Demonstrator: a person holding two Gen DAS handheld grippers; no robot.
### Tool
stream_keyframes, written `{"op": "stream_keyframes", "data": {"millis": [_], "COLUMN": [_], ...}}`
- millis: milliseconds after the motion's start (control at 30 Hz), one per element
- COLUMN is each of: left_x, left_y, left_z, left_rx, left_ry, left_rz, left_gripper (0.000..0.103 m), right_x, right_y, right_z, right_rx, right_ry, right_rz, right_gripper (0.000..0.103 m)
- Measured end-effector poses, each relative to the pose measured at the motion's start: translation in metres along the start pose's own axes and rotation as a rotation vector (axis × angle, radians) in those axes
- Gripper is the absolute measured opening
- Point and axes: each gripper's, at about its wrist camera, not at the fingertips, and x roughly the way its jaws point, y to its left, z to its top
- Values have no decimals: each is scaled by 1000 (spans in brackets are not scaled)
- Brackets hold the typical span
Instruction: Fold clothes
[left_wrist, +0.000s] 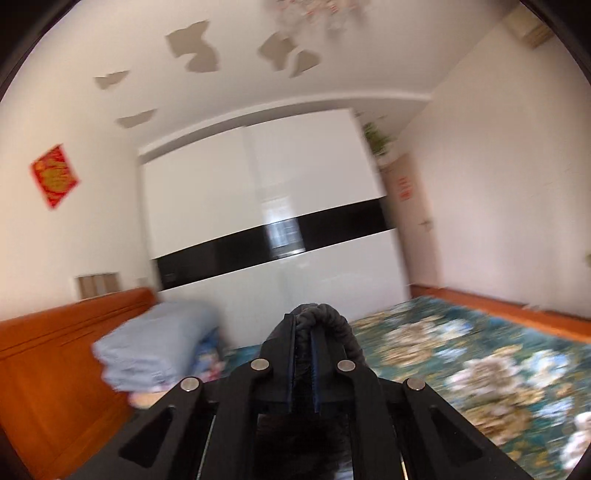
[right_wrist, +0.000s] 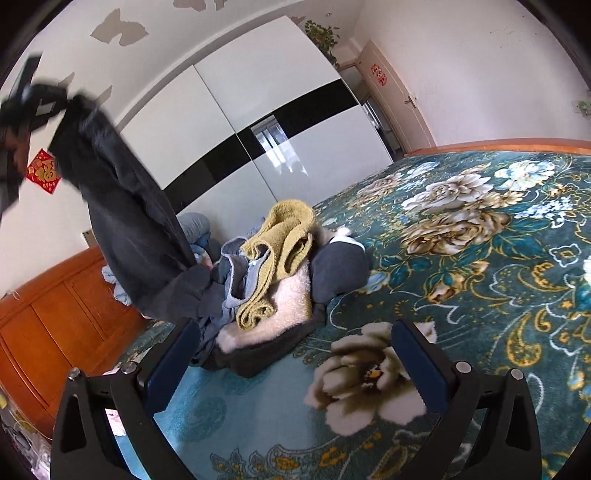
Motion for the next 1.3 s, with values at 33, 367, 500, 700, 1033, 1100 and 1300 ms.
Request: {"op": "stream_keyframes", "data": {"millis": [33, 367, 500, 700, 1033, 1100, 1300], "left_x": [-8, -87, -82, -60, -72, -74, -82], "left_y": [-10, 33, 92, 166, 225, 230, 245], "left_z": [9, 52, -3, -155, -333, -345, -381], "left_rx": [-12, -150, -234, -346, -575, -588, -652], "left_ry": [-12, -144, -54, 212, 463, 473, 470], "left_rz": [-42, -206, -168, -20, 119, 118, 97], "left_gripper": [7, 7, 8, 8, 8, 8, 8], "right_x": [-5, -34, -40, -30, 30, 41, 90], "right_y": [-2, -33, -39, -37, 4, 18, 67], "right_z": [-1, -4, -8, -18, -45, -37, -18], "right_rx": [2, 50, 53, 43, -153, -211, -405], "right_ry": [-3, 6, 15, 77, 308, 321, 376], "right_rz": [-4, -83, -109, -120, -46, -23, 11], "right_gripper": [103, 103, 103, 103, 103, 103, 103]}}
